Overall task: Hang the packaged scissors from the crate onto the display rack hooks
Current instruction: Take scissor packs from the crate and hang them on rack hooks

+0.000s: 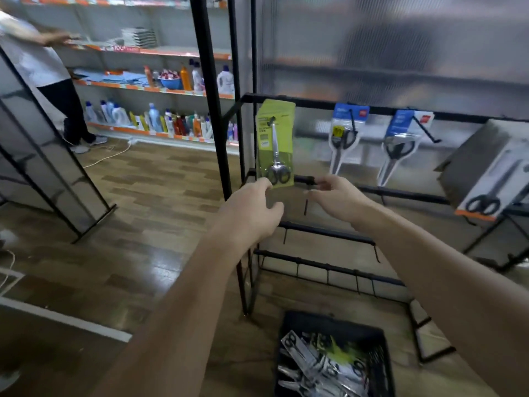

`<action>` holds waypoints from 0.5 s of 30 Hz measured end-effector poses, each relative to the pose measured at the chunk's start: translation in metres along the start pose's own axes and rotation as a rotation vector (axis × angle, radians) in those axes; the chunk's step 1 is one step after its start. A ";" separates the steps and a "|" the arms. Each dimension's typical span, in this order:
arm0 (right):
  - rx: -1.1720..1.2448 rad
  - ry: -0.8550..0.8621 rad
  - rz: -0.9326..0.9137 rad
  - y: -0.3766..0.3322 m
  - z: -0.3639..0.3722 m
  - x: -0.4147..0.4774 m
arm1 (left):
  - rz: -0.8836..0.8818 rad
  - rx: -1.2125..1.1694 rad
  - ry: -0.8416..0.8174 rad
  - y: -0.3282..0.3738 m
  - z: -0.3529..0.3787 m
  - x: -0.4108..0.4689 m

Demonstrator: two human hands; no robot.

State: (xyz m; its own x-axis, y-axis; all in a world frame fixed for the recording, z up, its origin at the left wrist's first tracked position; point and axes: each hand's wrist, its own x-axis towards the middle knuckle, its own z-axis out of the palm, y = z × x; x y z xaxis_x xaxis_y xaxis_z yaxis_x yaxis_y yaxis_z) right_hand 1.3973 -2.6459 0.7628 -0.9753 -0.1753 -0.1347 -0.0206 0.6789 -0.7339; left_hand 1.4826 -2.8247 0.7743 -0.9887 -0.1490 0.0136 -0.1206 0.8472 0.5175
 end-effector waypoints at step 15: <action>-0.461 0.020 0.212 0.186 -0.091 -0.252 | 0.211 0.031 -0.298 0.123 0.144 -0.145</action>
State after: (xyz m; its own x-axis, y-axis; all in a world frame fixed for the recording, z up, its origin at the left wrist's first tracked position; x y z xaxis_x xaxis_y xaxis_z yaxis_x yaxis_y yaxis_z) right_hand 1.6188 -2.4108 0.7213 -0.9725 0.0116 -0.2326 0.0879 0.9432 -0.3205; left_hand 1.5984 -2.6254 0.7134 -0.9739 0.1825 -0.1350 0.0911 0.8591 0.5037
